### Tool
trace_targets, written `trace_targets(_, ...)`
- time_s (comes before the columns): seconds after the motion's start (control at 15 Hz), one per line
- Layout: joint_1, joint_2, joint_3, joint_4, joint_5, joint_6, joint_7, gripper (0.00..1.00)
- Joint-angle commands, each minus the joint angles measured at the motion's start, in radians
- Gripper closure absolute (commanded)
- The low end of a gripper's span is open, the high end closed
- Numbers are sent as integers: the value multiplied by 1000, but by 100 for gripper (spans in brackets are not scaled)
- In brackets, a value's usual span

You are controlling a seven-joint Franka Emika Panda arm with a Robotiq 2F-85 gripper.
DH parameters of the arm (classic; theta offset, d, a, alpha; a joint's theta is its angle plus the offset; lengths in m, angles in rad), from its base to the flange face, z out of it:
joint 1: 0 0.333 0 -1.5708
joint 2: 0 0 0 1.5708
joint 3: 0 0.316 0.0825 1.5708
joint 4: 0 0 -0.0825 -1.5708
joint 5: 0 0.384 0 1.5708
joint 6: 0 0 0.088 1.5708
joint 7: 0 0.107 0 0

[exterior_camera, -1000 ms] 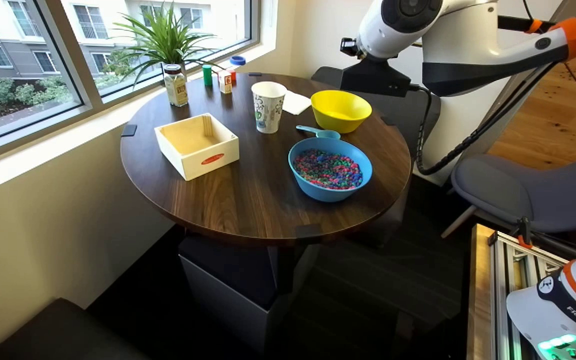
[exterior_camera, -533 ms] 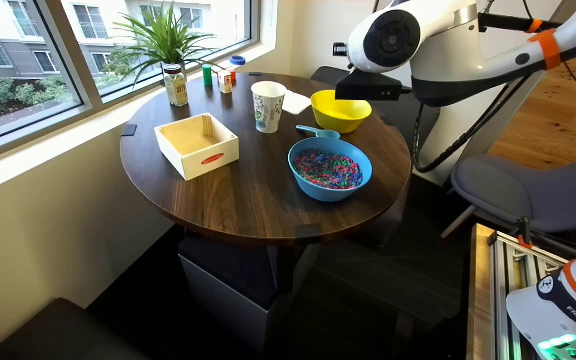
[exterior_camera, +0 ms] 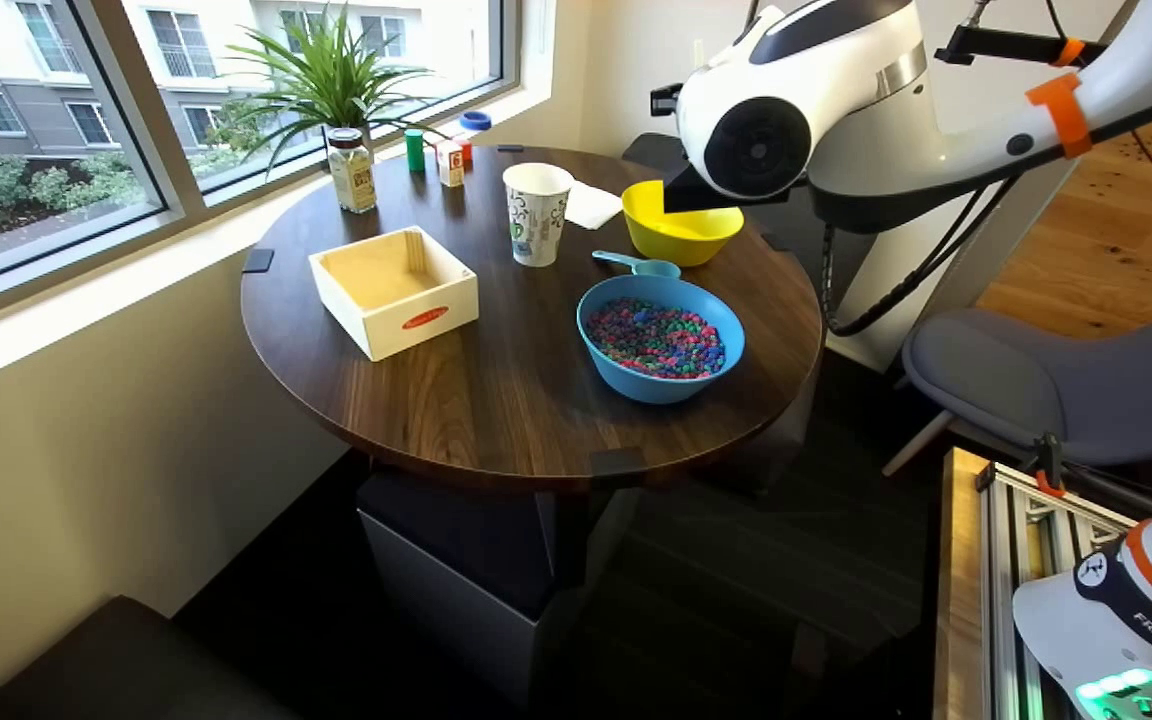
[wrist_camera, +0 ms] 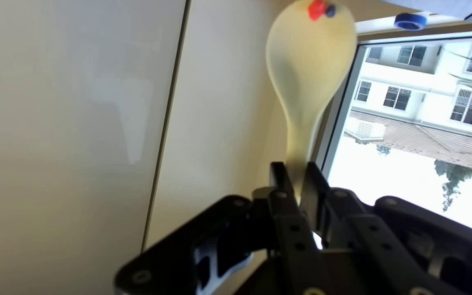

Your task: Use the spoon to take one scoop from the blue bowl, empty it into the measuring cup and then take another scoop and empty into the yellow bowl

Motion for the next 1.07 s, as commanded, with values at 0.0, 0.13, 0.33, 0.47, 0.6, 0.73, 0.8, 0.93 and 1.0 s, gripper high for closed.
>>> trace_targets(0.0,14,28,9,1,-78,-53,28,97)
trace_targets(0.13,18,33,12,-1,-114,-69,27,97)
trace_targets(0.33,23,32,15,-13,-203,-81,12,97)
trace_targets(0.47,22,30,19,-10,-175,-68,10,97)
trace_targets(0.6,22,26,20,-14,-188,-63,10,97)
trace_targets(0.73,22,26,21,-16,-194,-71,9,97)
trace_targets(0.8,21,24,22,-15,-169,-61,7,97)
trace_targets(0.93,19,17,22,-13,-122,-55,3,97)
trace_targets(1.0,17,16,20,-8,-106,-52,-1,97)
